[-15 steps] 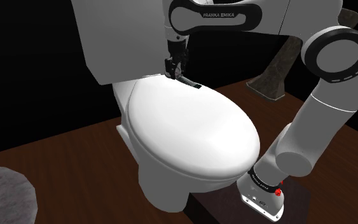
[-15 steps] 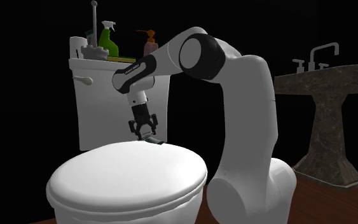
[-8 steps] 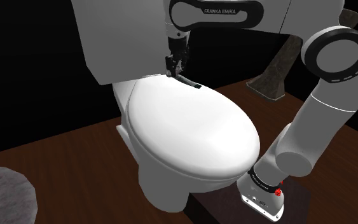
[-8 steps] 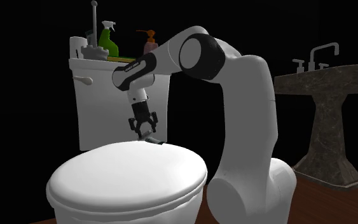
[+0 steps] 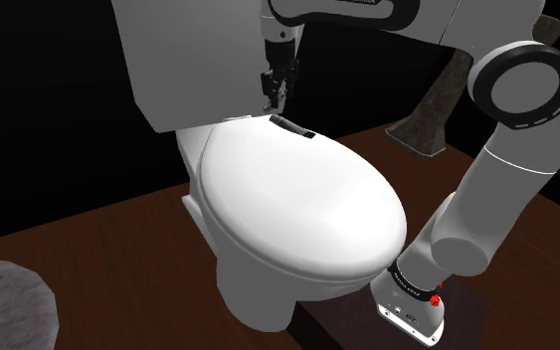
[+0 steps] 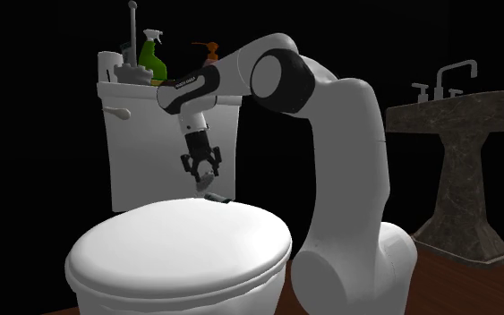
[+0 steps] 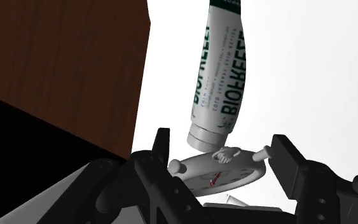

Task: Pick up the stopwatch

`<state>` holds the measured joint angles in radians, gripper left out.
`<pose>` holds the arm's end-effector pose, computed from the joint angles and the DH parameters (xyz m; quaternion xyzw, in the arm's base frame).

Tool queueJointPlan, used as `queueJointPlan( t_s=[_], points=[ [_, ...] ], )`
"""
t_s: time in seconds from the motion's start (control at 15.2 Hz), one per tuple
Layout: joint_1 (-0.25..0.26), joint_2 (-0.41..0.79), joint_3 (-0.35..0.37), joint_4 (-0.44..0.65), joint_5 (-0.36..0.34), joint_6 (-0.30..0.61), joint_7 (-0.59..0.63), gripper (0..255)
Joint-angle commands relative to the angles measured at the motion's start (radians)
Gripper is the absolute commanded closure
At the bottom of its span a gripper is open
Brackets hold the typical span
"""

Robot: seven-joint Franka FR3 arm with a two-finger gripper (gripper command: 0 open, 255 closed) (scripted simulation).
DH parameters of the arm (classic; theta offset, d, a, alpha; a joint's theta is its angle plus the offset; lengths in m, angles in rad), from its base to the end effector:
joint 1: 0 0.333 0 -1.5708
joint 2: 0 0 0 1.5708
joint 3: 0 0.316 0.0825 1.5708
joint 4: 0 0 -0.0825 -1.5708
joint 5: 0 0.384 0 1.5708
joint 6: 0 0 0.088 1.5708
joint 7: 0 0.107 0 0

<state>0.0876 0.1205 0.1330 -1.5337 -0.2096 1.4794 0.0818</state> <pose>0.5696 0.0989 0.5690 0.9892 0.0685 -0.0708 0.1086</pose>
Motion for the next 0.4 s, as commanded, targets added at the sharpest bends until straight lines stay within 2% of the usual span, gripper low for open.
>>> queueJointPlan(
  t_s=[0.0, 0.33],
  points=[
    [0.000, 0.001, 0.000, 0.030, -0.001, -0.028, -0.006, 255],
    [0.003, 0.012, 0.001, 0.086, -0.003, -0.074, -0.013, 255]
  ],
)
